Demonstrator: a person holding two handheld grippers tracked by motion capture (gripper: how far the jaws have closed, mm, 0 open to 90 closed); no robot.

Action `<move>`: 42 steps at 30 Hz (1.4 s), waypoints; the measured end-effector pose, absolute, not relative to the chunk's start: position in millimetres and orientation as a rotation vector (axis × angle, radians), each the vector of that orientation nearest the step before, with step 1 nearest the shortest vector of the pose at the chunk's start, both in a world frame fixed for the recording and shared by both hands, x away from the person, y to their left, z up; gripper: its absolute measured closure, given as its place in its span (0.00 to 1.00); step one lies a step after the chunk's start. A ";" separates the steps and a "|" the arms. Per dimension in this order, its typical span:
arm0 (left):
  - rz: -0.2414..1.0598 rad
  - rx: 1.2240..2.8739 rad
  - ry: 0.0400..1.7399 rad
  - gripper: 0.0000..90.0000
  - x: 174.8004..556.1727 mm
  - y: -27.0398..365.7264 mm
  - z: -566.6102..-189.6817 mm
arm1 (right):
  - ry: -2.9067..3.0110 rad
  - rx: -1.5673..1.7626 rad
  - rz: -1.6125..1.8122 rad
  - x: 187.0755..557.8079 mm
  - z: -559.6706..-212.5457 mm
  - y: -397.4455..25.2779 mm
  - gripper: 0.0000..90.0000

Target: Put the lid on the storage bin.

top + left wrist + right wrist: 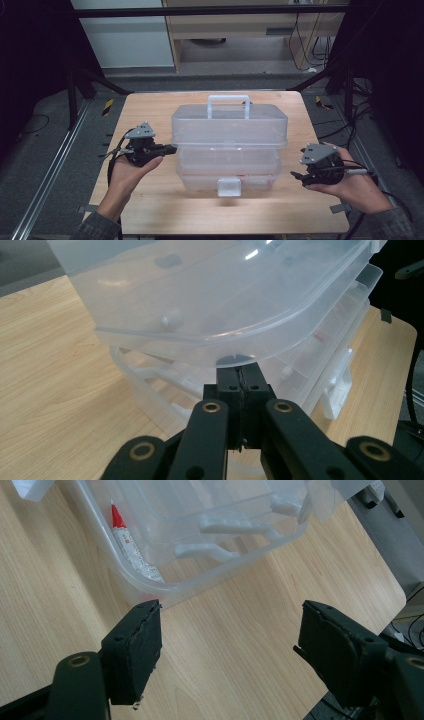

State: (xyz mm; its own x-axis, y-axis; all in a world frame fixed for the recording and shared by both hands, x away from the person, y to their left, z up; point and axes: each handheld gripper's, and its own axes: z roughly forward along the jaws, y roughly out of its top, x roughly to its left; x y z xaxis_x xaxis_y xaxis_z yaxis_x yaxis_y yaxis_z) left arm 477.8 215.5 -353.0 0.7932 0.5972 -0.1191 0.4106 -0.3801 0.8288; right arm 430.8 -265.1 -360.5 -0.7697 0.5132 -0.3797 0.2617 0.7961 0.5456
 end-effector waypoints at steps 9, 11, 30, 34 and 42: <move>0.235 2.004 0.775 1.00 475.5 222.9 -361.2 | 2.461 0.582 0.641 432.1 -362.3 -266.7 0.28; 0.232 2.005 0.775 1.00 474.6 222.9 -362.7 | 2.463 0.584 0.638 432.2 -363.1 -268.0 0.28; 0.233 2.042 0.758 1.00 469.4 226.1 -370.6 | 2.464 0.623 0.624 435.5 -373.6 -273.1 0.27; 0.333 2.108 0.775 1.00 473.0 236.4 -371.1 | 2.443 0.656 0.608 438.9 -374.9 -273.9 0.26; 0.404 2.153 0.899 1.00 497.4 266.6 -385.5 | 2.400 0.771 0.543 462.6 -391.5 -277.5 0.26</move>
State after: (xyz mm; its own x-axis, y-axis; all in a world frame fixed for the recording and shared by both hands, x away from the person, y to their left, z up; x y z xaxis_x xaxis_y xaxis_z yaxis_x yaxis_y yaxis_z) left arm 497.4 266.6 -385.5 0.7030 0.7112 0.0006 0.4727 -0.4678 0.7468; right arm 462.6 -277.5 -391.5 -0.6807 0.6259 -0.3805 0.4013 0.7533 0.5211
